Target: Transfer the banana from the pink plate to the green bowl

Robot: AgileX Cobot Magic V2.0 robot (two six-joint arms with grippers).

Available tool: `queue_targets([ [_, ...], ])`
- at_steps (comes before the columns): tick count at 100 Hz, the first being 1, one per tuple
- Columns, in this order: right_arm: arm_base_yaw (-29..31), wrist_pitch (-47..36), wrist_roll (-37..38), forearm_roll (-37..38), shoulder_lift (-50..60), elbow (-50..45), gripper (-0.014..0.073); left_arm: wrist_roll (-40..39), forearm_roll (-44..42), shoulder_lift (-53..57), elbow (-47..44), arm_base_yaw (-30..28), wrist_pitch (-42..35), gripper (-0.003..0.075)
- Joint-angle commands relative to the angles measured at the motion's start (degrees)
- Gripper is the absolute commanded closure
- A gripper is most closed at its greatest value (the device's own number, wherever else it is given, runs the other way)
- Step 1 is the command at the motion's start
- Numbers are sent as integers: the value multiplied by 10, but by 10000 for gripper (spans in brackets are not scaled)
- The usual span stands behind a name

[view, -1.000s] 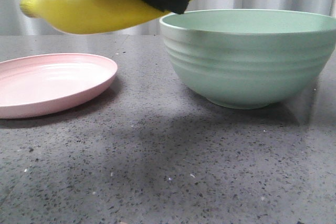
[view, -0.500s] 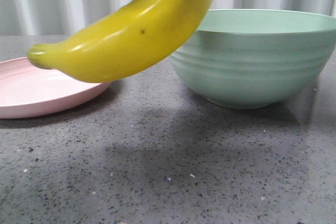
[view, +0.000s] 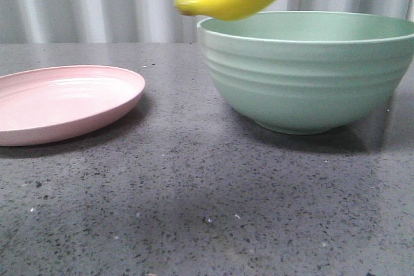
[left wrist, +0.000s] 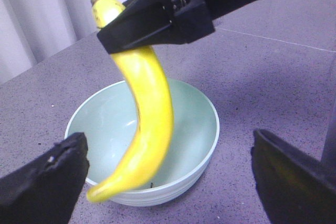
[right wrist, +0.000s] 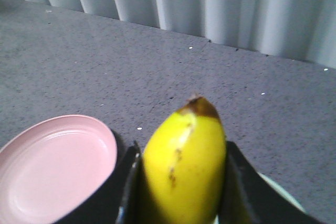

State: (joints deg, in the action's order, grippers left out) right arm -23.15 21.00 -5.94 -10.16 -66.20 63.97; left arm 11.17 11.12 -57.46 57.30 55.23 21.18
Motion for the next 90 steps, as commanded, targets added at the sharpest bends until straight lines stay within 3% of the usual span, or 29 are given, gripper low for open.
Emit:
queue_targets([
  [1, 18, -57, -5, 36, 10, 23, 663, 0, 4, 9, 19, -1, -41, 136],
  [27, 27, -49, -5, 78, -36, 23, 643, 0, 4, 9, 19, -1, -41, 136],
  [58, 27, -11, -5, 78, -75, 23, 263, 0, 4, 9, 19, -1, -41, 136],
  [90, 27, -17, -5, 79, -72, 23, 247, 0, 4, 9, 19, -1, -44, 136],
])
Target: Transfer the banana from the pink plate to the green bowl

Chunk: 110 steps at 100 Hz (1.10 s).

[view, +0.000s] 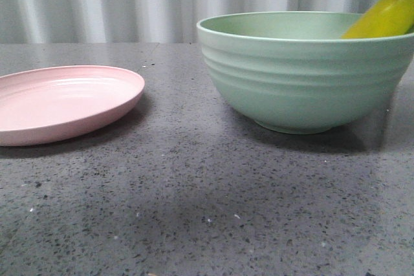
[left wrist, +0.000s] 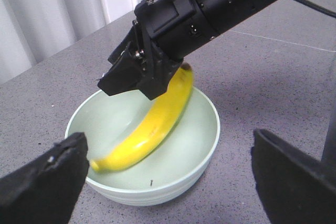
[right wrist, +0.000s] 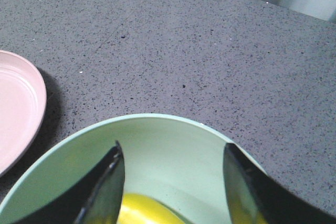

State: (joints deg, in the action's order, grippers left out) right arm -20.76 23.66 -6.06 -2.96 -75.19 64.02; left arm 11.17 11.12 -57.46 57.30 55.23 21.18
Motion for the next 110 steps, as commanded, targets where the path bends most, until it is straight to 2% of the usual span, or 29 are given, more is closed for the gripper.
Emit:
queue_targets([
  [1, 3, -44, -4, 7, 20, 22, 247, 0, 4, 9, 19, -1, -44, 136],
  [13, 3, -39, -4, 7, 38, 22, 253, 0, 4, 9, 19, -1, -44, 143],
  [20, 3, -24, -4, 7, 54, 22, 294, 0, 4, 9, 19, -1, -37, 201],
  [30, 3, 10, -4, 7, 77, 22, 470, 0, 4, 9, 19, -1, -25, 391],
  [32, 3, 18, -4, 7, 82, 22, 518, 0, 4, 9, 19, -1, -20, 459],
  [33, 3, 20, -4, 7, 84, 22, 551, 0, 4, 9, 19, -1, -19, 459],
  [38, 3, 40, -4, 7, 94, 22, 660, 0, 4, 9, 19, -1, -15, 600],
  [42, 3, 51, -4, 7, 103, 22, 657, 0, 4, 9, 19, -1, -12, 701],
  [45, 3, 61, -4, 7, 110, 22, 656, 0, 4, 9, 19, -1, -11, 738],
  [57, 3, 91, -4, 7, 141, 15, 656, 0, 4, 9, 10, -1, -17, 741],
  [70, 3, 84, -4, 6, 200, -29, 656, -5, 16, 20, -24, -1, -40, 741],
  [82, 3, 50, -4, 6, 272, -100, 657, -5, 17, 51, -76, -1, -82, 741],
  [98, 3, -25, -4, 6, 391, -201, 657, -5, 22, 112, -168, -1, -177, 741],
  [110, 3, -68, -4, 6, 476, -275, 657, -5, 22, 162, -226, -1, -204, 741],
])
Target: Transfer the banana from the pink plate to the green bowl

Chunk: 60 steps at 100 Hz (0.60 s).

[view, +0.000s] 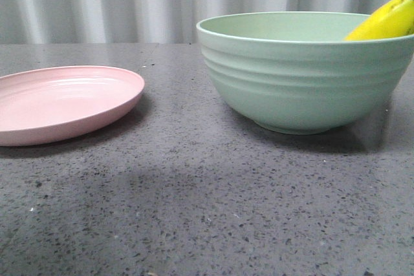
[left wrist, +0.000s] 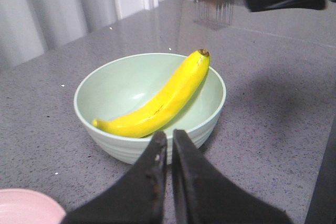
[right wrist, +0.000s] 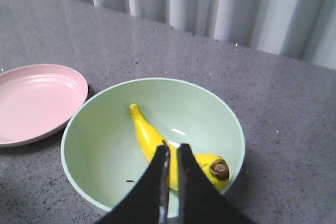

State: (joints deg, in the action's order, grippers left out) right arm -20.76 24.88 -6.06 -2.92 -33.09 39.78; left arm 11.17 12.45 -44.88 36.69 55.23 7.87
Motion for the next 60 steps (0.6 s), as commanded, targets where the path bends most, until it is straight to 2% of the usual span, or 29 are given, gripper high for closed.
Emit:
queue_targets([
  [1, 3, -84, -4, 5, 60, -36, 657, -5, 9, 42, -27, -1, -73, 741],
  [35, 3, -121, -4, 5, 260, -200, 657, -5, 16, 166, -133, -1, -75, 741],
  [60, 3, -115, -4, 5, 298, -247, 657, -5, 16, 179, -143, -1, -69, 741],
])
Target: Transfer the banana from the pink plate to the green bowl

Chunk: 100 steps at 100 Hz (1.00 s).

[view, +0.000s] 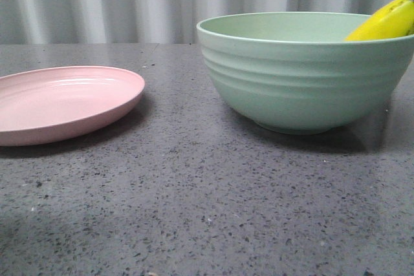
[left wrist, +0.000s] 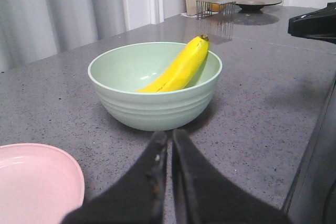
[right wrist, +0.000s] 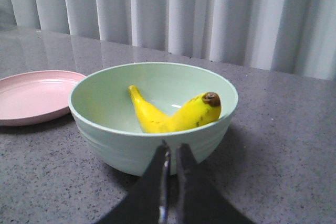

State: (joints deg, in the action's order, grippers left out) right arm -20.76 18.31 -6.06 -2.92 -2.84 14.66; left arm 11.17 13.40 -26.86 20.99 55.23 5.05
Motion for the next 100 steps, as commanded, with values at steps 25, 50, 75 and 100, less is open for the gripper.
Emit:
queue_targets([
  [25, 3, -38, -4, 5, -5, -19, 657, -5, 7, -1, 14, -1, -42, 741],
  [50, 3, -37, -4, 5, -5, -19, 657, -5, -23, 1, -5, -9, -64, 741],
  [75, 3, -37, -4, 5, -5, -19, 657, -5, -80, 46, -65, -119, -184, 741],
  [100, 3, -37, -4, 5, -5, -19, 657, -5, -89, 133, -130, -278, -158, 741],
])
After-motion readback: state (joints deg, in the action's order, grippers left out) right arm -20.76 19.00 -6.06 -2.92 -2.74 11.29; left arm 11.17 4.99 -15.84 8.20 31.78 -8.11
